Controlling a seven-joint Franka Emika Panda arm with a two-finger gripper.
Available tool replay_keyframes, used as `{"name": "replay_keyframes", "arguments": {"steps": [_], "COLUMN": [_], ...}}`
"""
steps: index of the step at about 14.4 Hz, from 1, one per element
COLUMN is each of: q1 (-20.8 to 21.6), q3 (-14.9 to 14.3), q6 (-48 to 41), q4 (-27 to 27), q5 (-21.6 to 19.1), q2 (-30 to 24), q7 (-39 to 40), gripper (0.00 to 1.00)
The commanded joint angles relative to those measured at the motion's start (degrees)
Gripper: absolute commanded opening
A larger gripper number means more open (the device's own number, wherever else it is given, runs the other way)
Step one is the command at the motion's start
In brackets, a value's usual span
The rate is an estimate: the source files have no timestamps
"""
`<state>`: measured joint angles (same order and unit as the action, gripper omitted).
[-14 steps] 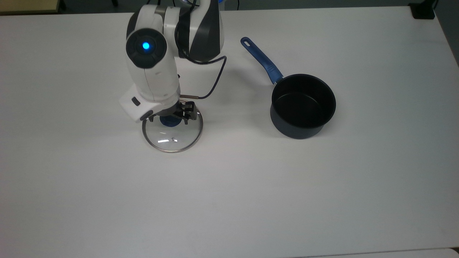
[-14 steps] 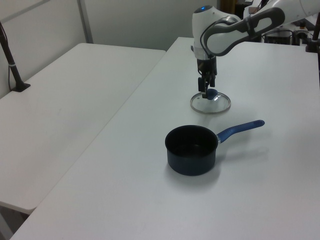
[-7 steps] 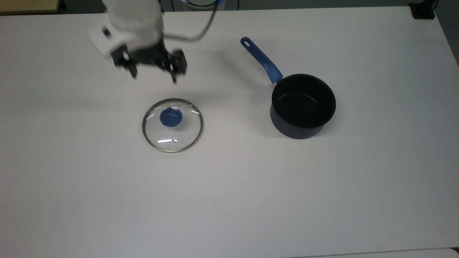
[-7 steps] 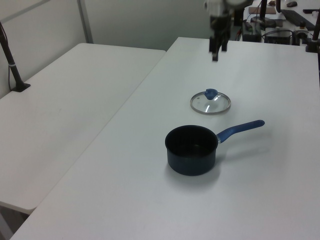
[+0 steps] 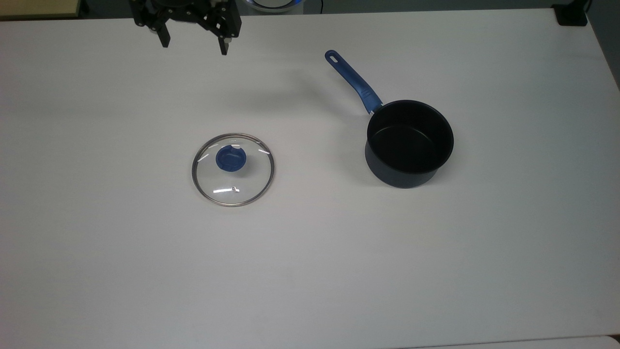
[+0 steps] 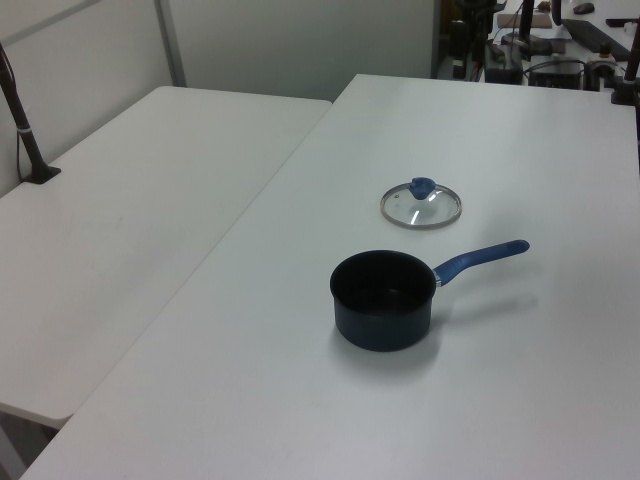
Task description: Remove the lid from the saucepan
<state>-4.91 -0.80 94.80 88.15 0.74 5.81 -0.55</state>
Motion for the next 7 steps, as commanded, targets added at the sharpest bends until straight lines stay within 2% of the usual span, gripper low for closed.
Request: {"name": "replay_keyframes", "arguments": {"steps": [1, 7], "q1": [0.25, 0.95], "q3": [-0.34, -1.48], "q6": [-0.15, -0.49], "q4": [1.94, 1.94], "q5": [0.93, 1.10], "q2": [-0.97, -1.06], "q7": [-0.60, -1.30], "gripper": [1.00, 1.00]}}
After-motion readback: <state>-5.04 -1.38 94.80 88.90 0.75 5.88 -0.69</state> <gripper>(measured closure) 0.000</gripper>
